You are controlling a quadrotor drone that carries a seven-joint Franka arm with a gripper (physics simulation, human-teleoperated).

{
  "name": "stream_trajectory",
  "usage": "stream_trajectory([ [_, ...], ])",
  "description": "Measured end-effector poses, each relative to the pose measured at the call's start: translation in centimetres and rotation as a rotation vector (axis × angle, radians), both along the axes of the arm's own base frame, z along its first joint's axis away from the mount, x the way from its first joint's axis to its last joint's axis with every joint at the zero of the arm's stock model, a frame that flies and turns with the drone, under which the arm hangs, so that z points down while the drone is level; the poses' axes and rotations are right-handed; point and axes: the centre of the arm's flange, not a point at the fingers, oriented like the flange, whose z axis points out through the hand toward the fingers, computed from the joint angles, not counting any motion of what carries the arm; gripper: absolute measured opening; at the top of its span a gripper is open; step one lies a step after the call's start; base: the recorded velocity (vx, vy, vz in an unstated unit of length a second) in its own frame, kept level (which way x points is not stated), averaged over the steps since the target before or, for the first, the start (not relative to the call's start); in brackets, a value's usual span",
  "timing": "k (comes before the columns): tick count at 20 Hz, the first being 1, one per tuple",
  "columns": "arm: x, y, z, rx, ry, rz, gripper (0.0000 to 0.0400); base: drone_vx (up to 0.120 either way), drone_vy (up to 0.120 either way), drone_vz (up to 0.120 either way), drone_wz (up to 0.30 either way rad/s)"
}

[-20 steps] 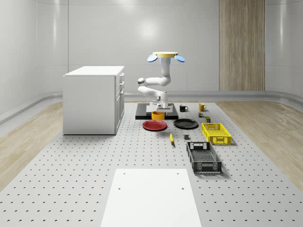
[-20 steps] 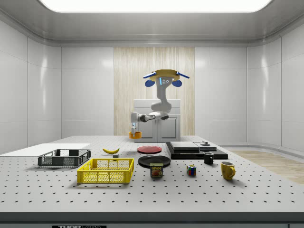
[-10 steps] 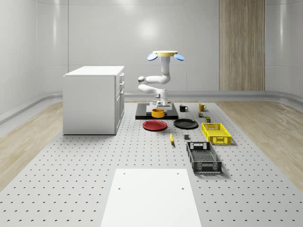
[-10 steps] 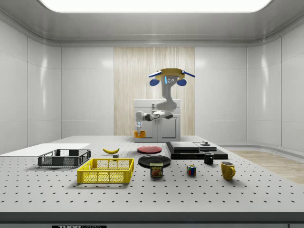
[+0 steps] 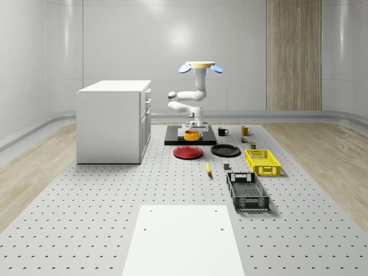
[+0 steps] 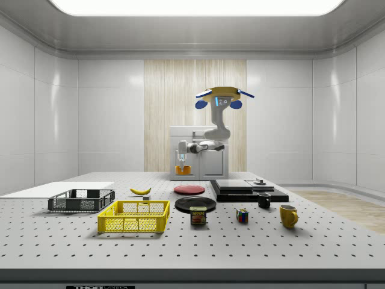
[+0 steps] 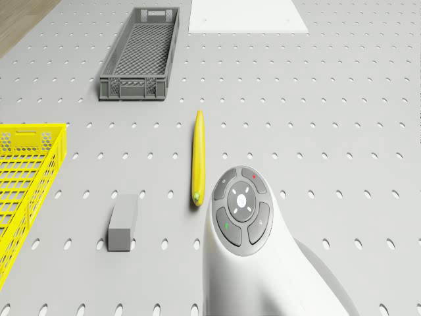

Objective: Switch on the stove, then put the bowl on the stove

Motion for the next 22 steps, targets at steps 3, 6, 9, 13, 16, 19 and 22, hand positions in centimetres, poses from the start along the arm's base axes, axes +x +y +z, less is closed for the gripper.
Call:
stream_trajectory([
  [3,0.0,0.0,0.0,0.0,0.0,0.0,0.01,-0.12,0.0,0.0,0.0],
  [6,0.0,0.0,0.0,0.0,0.0,0.0,0.01,-0.12,0.0,0.0,0.0],
  [9,0.0,0.0,0.0,0.0,0.0,0.0,0.01,-0.12,0.0,0.0,0.0],
  [13,0.0,0.0,0.0,0.0,0.0,0.0,0.01,-0.12,0.0,0.0,0.0],
  [16,0.0,0.0,0.0,0.0,0.0,0.0,0.01,-0.12,0.0,0.0,0.0],
  [19,0.0,0.0,0.0,0.0,0.0,0.0,0.01,-0.12,0.0,0.0,0.0],
  [22,0.0,0.0,0.0,0.0,0.0,0.0,0.01,-0.12,0.0,0.0,0.0],
])
